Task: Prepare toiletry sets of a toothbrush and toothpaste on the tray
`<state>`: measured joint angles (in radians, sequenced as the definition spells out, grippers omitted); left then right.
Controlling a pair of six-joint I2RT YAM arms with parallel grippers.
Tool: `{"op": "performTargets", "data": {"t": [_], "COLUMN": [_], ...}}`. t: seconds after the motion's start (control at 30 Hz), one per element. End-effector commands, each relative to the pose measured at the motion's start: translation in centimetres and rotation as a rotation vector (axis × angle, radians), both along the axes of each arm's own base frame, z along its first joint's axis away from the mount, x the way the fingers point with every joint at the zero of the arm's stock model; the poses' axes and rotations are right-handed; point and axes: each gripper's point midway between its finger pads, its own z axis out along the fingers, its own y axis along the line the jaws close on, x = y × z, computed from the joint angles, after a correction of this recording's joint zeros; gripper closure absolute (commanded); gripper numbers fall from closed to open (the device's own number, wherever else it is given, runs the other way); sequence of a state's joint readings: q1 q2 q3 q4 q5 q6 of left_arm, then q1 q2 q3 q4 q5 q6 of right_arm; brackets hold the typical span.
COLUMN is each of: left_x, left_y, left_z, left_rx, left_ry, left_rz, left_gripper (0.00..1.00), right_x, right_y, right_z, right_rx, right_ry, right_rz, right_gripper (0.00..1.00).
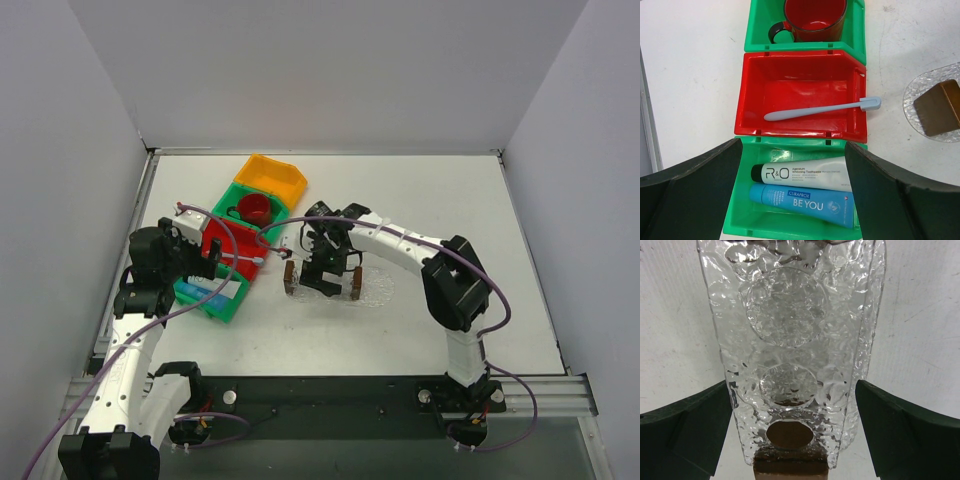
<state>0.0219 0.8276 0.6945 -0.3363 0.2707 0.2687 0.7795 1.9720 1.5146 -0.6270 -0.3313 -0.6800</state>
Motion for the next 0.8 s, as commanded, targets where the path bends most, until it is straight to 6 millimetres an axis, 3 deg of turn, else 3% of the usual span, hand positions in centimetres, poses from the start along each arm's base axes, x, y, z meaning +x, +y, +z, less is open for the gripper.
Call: {"op": "performTargets", "data": {"t": [0.0, 0.4, 0.6, 0.77], "left_x": [0.7, 0.7, 0.9, 1.5], "left_y": [-0.2, -0.2, -0.5, -0.9], "left_z": [2.2, 2.4, 2.6, 3.4], "left_rx": [-0.007, -0.003, -0.012, -0.019], "left_ry": [-0.078, -0.085, -0.091, -0.104], "left_rz": [-0.018, -0.023, -0.038, -0.061], "left_gripper": [0.05, 0.05, 0.05, 0.05], "right_x": [1.0, 1.5, 1.7, 1.9], "right_y": [0.3, 0.2, -1.2, -3.2], "right_z": [4.4, 8.6, 10.9, 11.3], "right_rx": [0.064, 0.142, 0.198, 0.19], "right_ry": [-0.083, -0.152, -0.166, -0.182], "right_rz": [-0.039, -0.085, -0.139, -0.204], "right_gripper": [0.0, 0.0, 0.0, 0.01]}}
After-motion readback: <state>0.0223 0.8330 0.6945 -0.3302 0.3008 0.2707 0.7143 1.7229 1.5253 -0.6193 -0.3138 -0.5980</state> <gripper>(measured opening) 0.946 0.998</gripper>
